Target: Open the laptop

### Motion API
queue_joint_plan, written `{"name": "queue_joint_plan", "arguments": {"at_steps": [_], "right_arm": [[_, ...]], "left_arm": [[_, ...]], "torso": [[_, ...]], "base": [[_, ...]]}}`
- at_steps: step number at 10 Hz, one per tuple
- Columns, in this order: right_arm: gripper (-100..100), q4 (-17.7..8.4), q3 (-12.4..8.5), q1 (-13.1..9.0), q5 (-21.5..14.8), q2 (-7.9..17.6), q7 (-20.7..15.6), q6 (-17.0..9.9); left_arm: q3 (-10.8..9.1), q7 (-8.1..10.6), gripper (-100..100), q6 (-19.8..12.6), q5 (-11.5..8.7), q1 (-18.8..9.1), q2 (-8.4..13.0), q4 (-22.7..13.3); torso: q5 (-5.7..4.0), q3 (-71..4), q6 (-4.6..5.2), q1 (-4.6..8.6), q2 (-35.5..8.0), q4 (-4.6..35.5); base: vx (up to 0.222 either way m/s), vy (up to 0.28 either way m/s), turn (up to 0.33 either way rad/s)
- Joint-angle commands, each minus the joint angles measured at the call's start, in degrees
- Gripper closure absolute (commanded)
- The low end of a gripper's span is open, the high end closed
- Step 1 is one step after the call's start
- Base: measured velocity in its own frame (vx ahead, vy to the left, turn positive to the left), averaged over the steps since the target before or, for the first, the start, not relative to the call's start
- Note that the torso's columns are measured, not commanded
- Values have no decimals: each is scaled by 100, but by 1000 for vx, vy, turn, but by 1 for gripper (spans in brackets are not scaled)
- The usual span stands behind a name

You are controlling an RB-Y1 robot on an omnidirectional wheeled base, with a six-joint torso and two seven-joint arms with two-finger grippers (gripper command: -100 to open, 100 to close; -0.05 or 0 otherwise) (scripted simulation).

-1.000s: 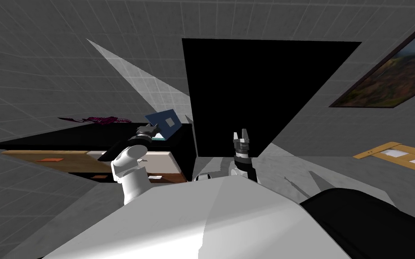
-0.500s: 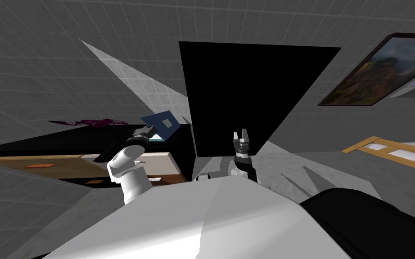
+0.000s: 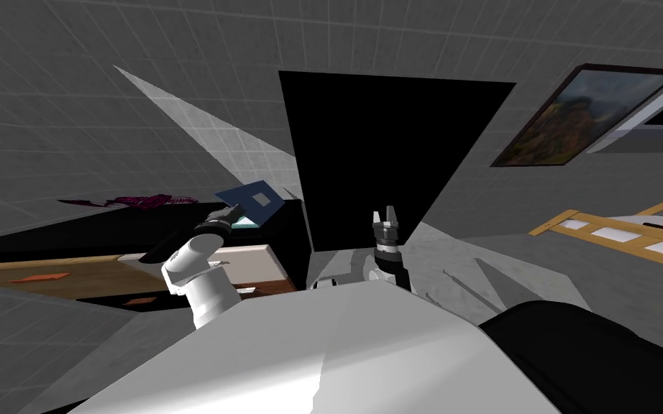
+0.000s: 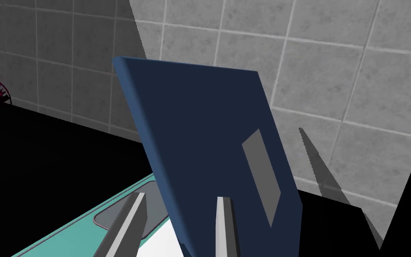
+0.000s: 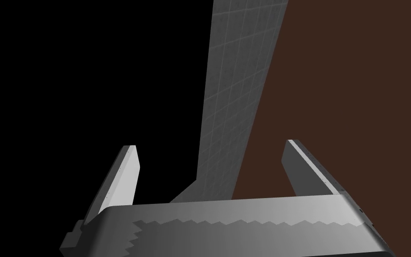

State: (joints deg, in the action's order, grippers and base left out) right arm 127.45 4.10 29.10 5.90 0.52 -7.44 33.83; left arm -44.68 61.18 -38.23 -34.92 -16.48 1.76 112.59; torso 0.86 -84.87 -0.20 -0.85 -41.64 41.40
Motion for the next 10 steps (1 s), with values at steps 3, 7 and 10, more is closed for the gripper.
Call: {"name": "queue_joint_plan", "arguments": {"at_steps": [3,7,10], "right_arm": [[0,0,0,0,0,0,0,0],[0,0,-1,1,0,0,0,0],[0,0,0,1,0,0,0,0]], "left_arm": [[-310,609,100,-168,21,-66,-117,-346],[-459,903,100,-254,34,-86,-181,-522],[-533,1045,100,-298,41,-95,-213,-610]], "torso": [[-19,-3,20,30,2,10],[-21,0,31,61,-3,3],[-25,3,45,78,-8,1]], "base": [[-7,20,-35],[-3,14,-5],[-4,10,-10]]}}
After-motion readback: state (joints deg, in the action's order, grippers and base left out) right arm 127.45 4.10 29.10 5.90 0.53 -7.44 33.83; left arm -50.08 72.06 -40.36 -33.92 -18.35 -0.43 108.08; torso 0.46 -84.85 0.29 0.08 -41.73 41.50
